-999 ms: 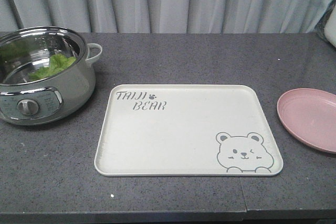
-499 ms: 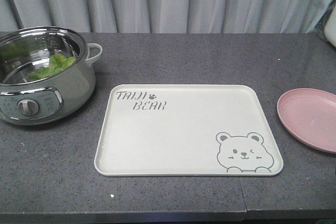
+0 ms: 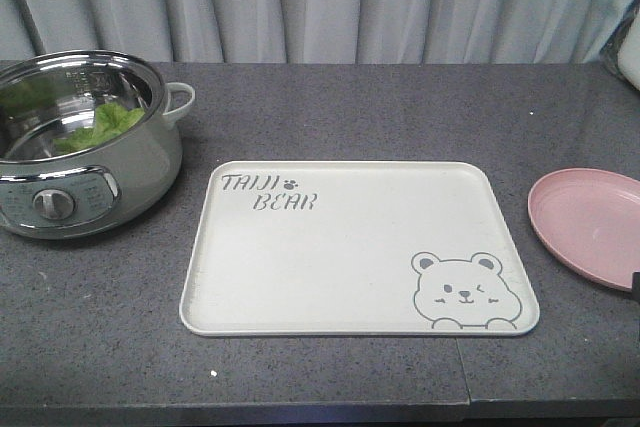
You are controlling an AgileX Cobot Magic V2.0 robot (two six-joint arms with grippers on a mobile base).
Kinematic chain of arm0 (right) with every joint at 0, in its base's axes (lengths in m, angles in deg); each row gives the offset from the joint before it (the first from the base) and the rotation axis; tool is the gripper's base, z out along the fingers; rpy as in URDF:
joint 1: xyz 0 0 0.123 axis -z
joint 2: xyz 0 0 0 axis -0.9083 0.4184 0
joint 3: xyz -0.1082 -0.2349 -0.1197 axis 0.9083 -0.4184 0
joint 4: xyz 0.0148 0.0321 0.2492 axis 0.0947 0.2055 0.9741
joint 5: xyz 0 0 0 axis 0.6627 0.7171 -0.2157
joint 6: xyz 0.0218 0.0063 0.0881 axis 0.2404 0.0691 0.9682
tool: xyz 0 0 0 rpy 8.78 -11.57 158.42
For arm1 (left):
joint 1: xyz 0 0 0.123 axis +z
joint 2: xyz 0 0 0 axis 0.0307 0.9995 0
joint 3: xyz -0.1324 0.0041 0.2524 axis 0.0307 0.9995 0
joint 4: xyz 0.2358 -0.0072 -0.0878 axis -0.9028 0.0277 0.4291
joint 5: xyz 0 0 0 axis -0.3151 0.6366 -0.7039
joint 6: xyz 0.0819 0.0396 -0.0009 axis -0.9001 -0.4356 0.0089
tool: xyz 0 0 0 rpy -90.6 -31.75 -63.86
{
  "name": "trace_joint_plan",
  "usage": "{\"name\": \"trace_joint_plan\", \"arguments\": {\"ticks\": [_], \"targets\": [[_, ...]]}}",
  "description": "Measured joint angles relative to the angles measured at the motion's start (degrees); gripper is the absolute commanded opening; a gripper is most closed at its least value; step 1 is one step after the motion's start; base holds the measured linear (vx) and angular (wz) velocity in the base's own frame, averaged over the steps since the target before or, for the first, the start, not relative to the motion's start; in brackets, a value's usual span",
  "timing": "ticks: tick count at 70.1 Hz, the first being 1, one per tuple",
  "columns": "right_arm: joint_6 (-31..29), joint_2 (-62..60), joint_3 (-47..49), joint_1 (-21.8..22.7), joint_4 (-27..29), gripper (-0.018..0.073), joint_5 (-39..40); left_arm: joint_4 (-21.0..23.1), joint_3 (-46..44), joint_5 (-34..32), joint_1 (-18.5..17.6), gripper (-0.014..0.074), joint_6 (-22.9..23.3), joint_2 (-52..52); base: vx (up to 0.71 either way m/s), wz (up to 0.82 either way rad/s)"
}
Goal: Transfer vegetables to tray and serve
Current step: 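Reach the left gripper into the pot and grasp the lettuce leaf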
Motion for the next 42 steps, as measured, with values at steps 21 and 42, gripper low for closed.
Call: {"name": "trace_joint_plan", "arguments": {"ticks": [21, 42], "targets": [[0.0, 0.0, 0.0, 0.0, 0.0, 0.0578, 0.0, -0.6, -14.5, 2.1, 0.0, 0.0552, -3.3, 18.2, 0.0, 0.0], [-0.1, 0.0, 0.0, 0.0, 0.3, 0.0578, 0.0, -1.2, -31.3, 4.5, 0.0, 0.0552, -5.3, 41.0, 0.0, 0.0]]}}
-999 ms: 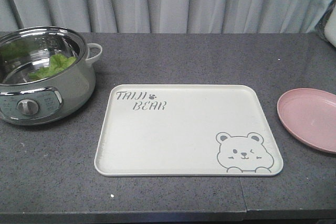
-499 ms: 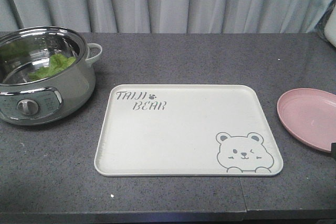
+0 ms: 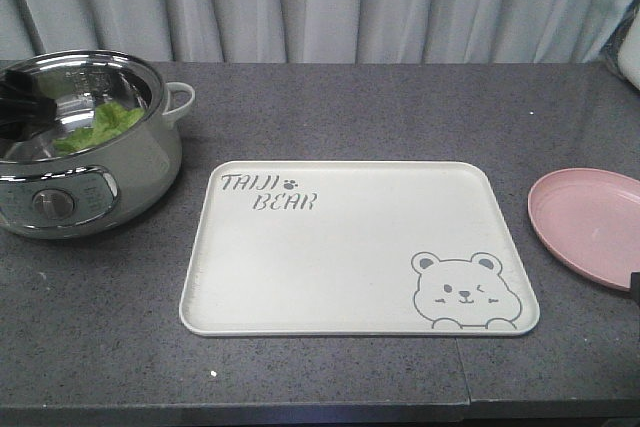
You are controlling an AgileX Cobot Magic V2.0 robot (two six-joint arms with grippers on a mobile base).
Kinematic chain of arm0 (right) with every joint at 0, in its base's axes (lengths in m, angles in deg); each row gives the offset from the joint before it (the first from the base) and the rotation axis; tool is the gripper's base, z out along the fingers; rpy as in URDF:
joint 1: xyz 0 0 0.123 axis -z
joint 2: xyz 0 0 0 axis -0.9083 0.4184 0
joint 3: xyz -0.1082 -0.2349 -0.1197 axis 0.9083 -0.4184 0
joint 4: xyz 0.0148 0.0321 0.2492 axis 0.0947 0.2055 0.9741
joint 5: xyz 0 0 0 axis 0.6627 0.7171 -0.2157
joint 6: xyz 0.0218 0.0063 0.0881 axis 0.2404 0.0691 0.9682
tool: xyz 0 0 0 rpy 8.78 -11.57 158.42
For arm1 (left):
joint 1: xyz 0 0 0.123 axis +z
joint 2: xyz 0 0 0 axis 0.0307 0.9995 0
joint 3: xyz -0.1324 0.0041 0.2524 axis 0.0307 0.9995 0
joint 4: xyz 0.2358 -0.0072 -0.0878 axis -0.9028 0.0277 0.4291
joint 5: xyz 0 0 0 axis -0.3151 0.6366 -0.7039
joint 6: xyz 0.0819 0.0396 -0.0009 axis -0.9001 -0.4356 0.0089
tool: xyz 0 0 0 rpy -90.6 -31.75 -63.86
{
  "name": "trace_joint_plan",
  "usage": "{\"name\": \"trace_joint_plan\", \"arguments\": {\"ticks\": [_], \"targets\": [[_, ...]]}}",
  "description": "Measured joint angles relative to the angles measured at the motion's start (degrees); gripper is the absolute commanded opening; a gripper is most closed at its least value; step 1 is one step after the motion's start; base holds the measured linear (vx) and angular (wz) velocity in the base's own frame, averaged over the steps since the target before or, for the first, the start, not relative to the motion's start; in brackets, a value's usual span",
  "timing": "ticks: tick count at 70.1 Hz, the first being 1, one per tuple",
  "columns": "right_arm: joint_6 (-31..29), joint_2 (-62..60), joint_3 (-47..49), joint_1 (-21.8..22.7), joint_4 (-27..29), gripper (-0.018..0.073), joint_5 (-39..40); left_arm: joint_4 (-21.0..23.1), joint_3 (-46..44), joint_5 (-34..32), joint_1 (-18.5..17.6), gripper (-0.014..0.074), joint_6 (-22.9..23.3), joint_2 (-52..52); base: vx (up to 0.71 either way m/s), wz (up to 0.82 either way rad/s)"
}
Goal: Transfer vegetables to tray and serve
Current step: 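Reach the left gripper into the pot and grasp the lettuce leaf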
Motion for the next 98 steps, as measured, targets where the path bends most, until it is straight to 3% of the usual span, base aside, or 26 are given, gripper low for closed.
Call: {"name": "trace_joint_plan", "arguments": {"ticks": [36, 64, 87, 98], "targets": [[-0.1, 0.0, 0.0, 0.0, 0.0, 0.0578, 0.0, -1.4, -20.7, 2.0, 0.7, 0.0552, 0.9, 27.8, 0.0, 0.0], [-0.1, 0.0, 0.0, 0.0, 0.0, 0.0578, 0.0, -0.8, -28.3, 3.3, 1.8, 0.0538, 0.8, 38.4, 0.0, 0.0], [-0.1, 0.0, 0.0, 0.0, 0.0, 0.0578, 0.0, 3.3, -28.5, 0.5, 2.0, 0.0398, -0.6, 40.9, 0.0, 0.0], [-0.1, 0.0, 0.0, 0.0, 0.0, 0.0578, 0.0, 3.6, -28.7, 0.4, 2.0, 0.0268, -1.6, 41.0, 0.0, 0.0]]}}
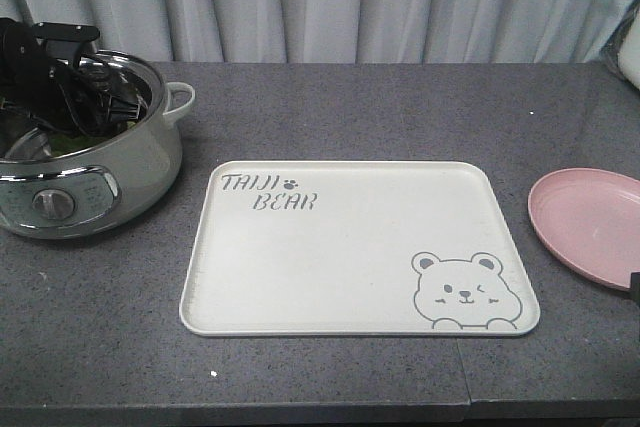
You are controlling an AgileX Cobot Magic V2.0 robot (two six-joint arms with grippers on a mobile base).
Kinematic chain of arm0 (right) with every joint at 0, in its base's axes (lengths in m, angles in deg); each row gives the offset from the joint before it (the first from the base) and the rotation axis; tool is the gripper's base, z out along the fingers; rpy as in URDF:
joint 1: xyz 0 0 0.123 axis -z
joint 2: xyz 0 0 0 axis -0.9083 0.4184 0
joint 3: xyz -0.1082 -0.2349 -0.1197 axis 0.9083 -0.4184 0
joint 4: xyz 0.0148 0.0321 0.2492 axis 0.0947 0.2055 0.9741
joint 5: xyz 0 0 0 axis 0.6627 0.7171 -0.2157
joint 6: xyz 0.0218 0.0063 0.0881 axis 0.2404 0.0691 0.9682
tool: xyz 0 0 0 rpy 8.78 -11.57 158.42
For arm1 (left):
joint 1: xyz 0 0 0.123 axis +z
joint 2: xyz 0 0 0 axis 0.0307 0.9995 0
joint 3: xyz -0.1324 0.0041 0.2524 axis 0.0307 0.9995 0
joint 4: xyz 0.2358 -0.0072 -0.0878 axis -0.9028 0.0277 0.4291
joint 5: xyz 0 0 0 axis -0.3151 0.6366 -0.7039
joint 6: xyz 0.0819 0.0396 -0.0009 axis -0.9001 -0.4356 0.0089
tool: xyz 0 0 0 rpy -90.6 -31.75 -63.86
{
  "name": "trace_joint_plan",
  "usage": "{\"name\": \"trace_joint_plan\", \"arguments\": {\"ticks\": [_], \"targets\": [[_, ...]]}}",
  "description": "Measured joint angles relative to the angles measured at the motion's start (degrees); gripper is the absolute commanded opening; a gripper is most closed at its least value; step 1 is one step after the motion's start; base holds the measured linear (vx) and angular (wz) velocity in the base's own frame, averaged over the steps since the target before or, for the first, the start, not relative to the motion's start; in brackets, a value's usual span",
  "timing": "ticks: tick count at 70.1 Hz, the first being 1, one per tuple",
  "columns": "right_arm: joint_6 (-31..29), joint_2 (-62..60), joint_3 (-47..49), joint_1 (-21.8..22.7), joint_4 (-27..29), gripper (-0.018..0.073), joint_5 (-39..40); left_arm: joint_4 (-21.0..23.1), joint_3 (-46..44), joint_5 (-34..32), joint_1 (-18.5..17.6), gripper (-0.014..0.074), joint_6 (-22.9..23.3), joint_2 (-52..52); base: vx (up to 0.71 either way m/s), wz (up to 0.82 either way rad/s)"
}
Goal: Transfer vegetables to tray and serve
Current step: 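Reach the left gripper into the pot and grasp the lettuce leaf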
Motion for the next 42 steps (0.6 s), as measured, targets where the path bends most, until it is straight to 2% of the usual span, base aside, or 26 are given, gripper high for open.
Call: {"name": "trace_joint_plan", "arguments": {"ticks": [11, 21, 28, 42], "targets": [[0.0, 0.0, 0.0, 0.0, 0.0, 0.0578, 0.0, 0.0, -0.2, -0.1, 0.0, 0.0115, -0.2, 0.0, 0.0, 0.0], [0.0, 0.0, 0.0, 0.0, 0.0, 0.0578, 0.0, 0.0, -0.2, -0.2, 0.0, 0.0024, -0.4, 0.0, 0.0, 0.0], [0.0, 0.0, 0.0, 0.0, 0.0, 0.0578, 0.0, -0.1, -0.2, -0.1, 0.0, -0.0008, -0.4, 0.0, 0.0, 0.0], [0.0, 0.0, 0.0, 0.0, 0.0, 0.0578, 0.0, -0.2, -0.2, 0.2, 0.0, -0.0006, -0.5, -0.6, 0.0, 0.0]]}}
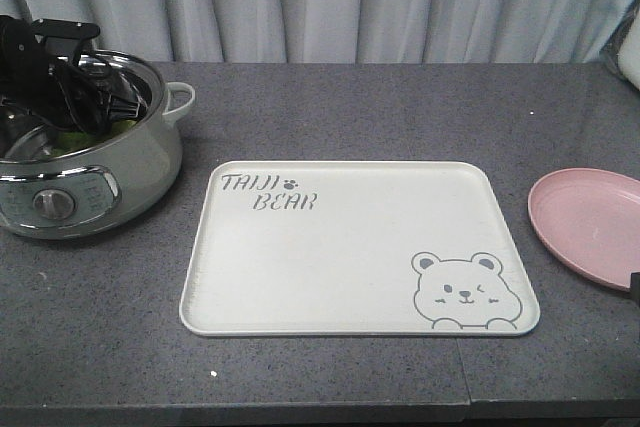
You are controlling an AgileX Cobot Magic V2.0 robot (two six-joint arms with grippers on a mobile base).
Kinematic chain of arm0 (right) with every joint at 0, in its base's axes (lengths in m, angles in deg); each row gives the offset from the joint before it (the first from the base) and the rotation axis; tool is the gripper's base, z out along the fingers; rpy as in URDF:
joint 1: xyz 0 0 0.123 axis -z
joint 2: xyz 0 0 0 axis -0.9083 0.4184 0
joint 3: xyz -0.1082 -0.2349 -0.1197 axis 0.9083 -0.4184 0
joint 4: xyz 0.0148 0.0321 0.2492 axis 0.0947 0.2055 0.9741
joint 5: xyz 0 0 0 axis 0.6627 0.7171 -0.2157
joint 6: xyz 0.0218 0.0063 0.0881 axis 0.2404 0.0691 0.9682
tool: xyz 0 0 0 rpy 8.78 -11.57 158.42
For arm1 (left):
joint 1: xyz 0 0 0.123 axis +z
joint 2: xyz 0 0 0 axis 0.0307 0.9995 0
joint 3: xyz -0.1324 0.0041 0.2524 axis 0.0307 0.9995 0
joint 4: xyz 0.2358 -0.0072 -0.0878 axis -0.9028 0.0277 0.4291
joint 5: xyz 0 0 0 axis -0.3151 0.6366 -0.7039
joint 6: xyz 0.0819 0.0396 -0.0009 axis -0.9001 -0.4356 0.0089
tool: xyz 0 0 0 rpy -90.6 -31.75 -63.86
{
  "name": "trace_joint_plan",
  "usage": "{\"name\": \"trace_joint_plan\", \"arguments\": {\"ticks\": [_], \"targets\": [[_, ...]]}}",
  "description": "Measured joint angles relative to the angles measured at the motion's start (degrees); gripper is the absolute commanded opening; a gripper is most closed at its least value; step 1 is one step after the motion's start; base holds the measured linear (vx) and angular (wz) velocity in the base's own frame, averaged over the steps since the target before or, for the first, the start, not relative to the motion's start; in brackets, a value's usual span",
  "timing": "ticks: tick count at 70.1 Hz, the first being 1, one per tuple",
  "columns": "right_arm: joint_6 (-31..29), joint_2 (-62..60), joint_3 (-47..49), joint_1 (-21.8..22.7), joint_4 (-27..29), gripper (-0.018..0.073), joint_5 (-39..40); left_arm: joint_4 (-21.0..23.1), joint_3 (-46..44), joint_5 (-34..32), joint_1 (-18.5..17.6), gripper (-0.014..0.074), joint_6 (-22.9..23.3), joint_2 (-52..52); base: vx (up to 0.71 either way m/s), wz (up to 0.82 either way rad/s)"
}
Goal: Transfer vegetables to tray and serve
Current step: 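Reach the left gripper into the pot and grasp the lettuce leaf, then lift the lettuce leaf out of the pot over the tray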
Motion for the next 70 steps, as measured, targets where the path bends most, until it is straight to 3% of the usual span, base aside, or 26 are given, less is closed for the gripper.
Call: {"name": "trace_joint_plan", "arguments": {"ticks": [42, 61, 70], "targets": [[0.0, 0.0, 0.0, 0.0, 0.0, 0.0578, 0.0, -0.7, 0.0, 2.6, 0.0, -0.0006, 0.0, -4.3, 0.0, 0.0], [0.0, 0.0, 0.0, 0.0, 0.0, 0.0578, 0.0, -0.7, 0.5, 6.6, 0.0, -0.0006, 0.1, -14.2, 0.0, 0.0], [0.0, 0.0, 0.0, 0.0, 0.0, 0.0578, 0.0, -0.7, 6.2, 5.5, -0.1, -0.0006, 0.1, -21.4, 0.0, 0.0]]}}
